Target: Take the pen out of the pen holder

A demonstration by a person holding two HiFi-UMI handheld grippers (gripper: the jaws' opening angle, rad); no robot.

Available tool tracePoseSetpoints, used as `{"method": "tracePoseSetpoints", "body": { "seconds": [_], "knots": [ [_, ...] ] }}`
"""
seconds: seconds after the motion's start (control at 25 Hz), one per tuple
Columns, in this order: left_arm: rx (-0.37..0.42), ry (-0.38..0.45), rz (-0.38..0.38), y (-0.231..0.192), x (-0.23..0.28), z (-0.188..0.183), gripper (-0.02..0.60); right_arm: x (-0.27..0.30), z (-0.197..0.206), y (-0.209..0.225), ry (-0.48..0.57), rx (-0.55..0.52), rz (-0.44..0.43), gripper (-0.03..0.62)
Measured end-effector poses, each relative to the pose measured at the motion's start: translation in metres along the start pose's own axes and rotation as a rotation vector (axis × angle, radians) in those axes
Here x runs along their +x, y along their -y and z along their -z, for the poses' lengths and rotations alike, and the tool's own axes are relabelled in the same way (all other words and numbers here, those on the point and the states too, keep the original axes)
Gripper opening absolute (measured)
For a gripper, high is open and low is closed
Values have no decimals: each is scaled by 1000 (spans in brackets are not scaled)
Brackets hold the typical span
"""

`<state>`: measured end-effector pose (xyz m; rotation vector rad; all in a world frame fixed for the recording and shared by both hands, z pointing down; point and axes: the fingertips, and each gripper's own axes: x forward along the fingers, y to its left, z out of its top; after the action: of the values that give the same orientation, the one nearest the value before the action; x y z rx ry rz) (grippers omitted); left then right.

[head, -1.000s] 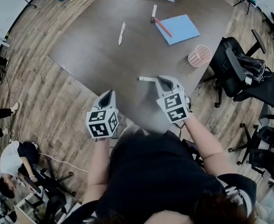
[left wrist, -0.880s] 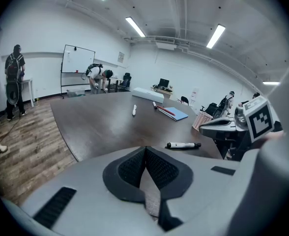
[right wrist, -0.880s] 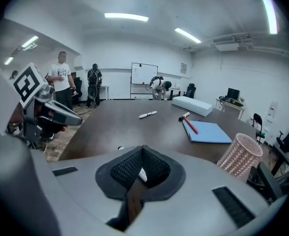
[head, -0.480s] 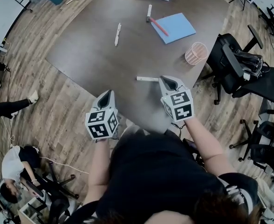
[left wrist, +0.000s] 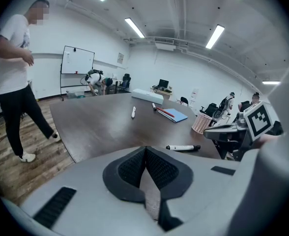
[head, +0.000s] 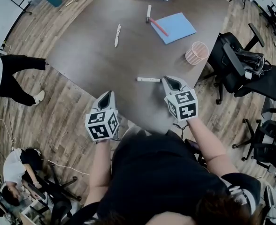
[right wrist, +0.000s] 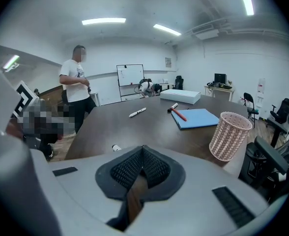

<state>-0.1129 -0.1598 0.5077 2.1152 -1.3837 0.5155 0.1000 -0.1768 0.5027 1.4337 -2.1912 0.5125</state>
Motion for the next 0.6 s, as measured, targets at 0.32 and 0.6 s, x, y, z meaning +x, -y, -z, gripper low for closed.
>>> {"method": "tracePoseSetpoints", "body": {
  "seconds": [0.32,0.6],
  "knots": [
    [0,10,4,3,-1,-4,28,2,-2,-5,7,10,-12,18],
    [-9,15,-3,3,1,-5,28,4,0,-3,0,16,-19,18]
  ]
}}
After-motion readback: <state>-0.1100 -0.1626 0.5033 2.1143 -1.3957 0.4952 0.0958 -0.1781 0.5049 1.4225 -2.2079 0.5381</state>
